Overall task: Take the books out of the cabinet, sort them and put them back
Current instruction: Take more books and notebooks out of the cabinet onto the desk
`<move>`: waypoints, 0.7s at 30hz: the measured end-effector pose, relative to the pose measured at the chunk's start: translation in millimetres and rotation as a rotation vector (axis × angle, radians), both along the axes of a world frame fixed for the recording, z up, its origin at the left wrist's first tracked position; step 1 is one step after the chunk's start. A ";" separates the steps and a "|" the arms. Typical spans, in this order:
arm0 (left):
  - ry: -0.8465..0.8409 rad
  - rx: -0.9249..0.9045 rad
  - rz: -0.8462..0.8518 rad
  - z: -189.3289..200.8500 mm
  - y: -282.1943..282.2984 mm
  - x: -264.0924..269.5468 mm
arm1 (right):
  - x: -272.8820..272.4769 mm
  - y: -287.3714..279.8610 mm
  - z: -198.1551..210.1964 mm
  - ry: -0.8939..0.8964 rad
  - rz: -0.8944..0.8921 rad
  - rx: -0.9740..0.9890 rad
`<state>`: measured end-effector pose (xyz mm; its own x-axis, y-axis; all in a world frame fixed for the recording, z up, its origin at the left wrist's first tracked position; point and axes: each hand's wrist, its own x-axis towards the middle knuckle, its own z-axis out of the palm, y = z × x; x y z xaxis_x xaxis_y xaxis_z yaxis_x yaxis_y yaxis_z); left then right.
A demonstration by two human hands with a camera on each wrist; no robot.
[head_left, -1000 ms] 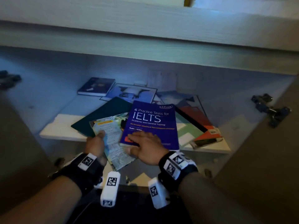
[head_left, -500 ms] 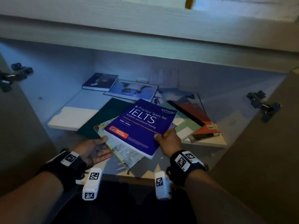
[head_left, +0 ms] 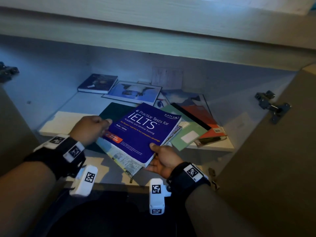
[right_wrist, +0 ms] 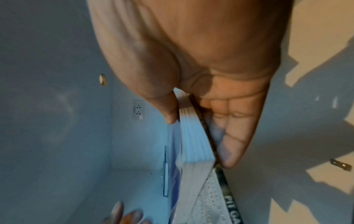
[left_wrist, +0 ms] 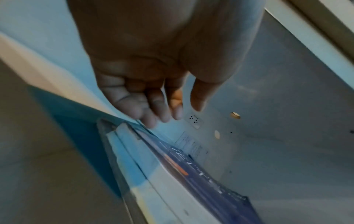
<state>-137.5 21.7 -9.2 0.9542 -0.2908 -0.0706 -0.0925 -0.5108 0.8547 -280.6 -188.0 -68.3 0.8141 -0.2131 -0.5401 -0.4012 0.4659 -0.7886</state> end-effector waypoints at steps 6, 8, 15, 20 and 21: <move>0.040 0.392 -0.119 -13.0 -23.9 13.7 | -2.1 -24.4 21.6 -0.046 0.099 -0.110; 0.156 0.261 -0.107 -11.1 -23.6 12.2 | 1.4 -31.2 29.4 -0.093 0.095 -0.138; 0.576 -0.143 -0.107 -7.8 -39.6 -24.1 | 26.4 -60.6 59.0 -0.178 -0.011 -0.465; 0.332 -0.223 0.008 -8.3 -31.6 -22.4 | 38.7 -62.8 47.5 -0.139 0.094 -0.593; 0.286 -0.183 0.007 -9.0 -25.7 -19.8 | 43.3 -59.1 42.4 -0.094 0.174 -0.734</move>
<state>-157.3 -4.0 -18.2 0.9054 -0.3169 -0.2826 0.1668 -0.3466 0.9231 -237.2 -247.1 -25.9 0.9045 -0.3556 -0.2353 -0.3364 -0.2557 -0.9063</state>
